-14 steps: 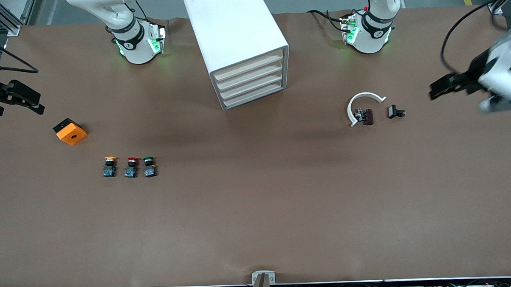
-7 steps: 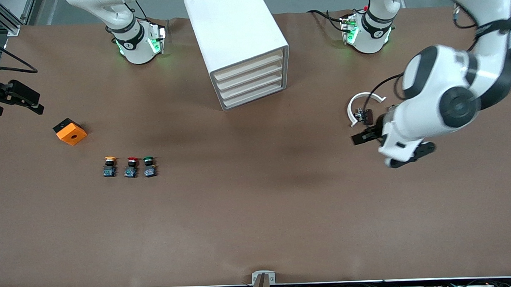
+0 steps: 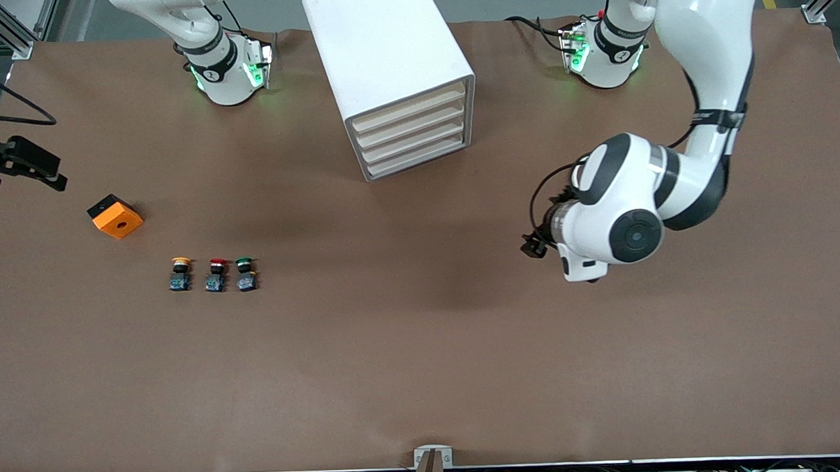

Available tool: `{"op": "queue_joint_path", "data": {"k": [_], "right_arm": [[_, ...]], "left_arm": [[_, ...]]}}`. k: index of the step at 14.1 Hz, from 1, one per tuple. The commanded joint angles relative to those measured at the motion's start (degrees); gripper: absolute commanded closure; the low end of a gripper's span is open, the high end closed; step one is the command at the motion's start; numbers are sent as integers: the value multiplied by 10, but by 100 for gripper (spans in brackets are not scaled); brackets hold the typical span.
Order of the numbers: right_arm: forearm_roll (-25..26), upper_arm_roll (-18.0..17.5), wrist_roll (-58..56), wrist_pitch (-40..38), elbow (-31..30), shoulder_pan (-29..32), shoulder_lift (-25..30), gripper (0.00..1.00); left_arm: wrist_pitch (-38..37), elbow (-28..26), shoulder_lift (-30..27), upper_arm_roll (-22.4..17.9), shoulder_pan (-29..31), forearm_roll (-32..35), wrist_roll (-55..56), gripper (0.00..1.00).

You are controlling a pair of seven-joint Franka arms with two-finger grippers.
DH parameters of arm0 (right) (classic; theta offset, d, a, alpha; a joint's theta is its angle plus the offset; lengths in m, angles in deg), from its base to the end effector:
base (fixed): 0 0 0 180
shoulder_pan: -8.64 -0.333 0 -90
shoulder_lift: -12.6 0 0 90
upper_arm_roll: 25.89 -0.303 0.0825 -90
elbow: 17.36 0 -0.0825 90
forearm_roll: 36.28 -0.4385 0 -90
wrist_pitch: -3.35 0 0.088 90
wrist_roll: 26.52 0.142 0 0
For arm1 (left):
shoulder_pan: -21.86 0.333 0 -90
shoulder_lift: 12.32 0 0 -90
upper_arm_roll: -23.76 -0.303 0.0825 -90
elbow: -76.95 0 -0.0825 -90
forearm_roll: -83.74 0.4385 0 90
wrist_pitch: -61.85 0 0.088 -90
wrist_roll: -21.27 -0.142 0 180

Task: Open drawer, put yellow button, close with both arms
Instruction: 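Reach the left gripper to the drawer handle while the right gripper approaches the buttons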

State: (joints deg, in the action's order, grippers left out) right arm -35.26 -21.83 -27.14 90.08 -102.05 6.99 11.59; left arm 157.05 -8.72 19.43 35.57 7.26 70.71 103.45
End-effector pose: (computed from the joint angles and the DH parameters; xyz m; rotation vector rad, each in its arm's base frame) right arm 0.6088 -0.0279 0.6093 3.1216 -0.0506 0.0273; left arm 0.6085 -0.3208 0.2670 -2.5472 -1.4709 0.7343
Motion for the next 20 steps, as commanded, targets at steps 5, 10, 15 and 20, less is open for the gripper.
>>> {"op": "queue_joint_path", "data": {"k": [5, 10, 15, 20], "right_arm": [[6, -4, -32, 18, -23, 11, -75, 0], [6, -4, -32, 221, -197, 7, -80, 0], [6, -4, -32, 322, -271, 16, -122, 0], [6, -4, -33, 381, -310, 24, -138, 0]], "left_arm": [[-27, 15, 60, -2, -69, -129, 326, 0], [-55, 16, 79, -2, -82, -258, 410, 0], [-109, 16, 101, -3, -115, -339, 516, 16], [-136, 16, 110, -2, -126, -373, 558, 25]]}}
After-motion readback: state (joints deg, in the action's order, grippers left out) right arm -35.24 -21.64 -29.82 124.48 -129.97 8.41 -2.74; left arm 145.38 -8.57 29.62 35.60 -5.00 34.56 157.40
